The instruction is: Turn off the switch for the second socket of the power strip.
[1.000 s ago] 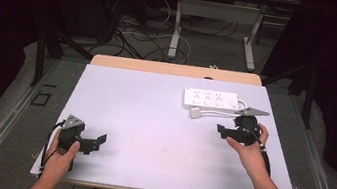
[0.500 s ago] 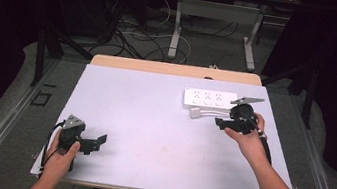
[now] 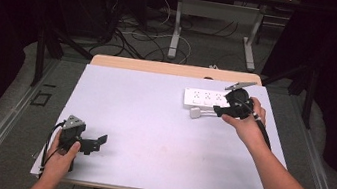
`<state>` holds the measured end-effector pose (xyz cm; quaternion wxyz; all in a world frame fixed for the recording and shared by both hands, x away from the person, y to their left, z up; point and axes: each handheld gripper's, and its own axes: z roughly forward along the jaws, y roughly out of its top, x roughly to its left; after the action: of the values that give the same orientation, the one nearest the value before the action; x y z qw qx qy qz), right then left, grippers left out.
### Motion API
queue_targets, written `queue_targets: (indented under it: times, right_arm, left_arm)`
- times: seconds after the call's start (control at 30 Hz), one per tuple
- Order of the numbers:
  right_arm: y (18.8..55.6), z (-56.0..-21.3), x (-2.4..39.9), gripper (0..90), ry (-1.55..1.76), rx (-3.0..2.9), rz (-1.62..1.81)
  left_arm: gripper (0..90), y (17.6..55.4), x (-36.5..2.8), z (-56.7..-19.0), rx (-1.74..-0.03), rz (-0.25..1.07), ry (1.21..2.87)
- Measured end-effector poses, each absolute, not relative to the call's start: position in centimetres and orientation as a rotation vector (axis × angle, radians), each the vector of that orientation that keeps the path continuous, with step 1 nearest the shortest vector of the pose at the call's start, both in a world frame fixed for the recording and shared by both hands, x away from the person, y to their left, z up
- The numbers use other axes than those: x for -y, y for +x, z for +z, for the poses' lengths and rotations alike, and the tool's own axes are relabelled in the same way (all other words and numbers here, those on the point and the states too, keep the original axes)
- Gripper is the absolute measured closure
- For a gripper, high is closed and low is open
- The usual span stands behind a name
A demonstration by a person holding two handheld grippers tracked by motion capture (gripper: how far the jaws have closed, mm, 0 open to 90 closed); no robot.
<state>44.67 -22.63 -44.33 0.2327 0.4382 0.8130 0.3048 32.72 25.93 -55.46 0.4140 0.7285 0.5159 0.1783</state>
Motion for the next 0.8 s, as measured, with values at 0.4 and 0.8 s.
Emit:
queue_targets:
  times: [0.4, 0.8]
  right_arm:
    - [47.3, -43.7, 21.6, 47.2, 1.236, -2.272, 0.806]
    - [49.8, -44.9, 20.8, 55.8, 1.315, -2.281, 0.805]
  left_arm:
    - [1.5, 32.8, -26.0, -55.5, -1.298, 0.435, 1.838]
    - [1.7, 32.8, -25.9, -55.5, -1.3, 0.437, 1.832]
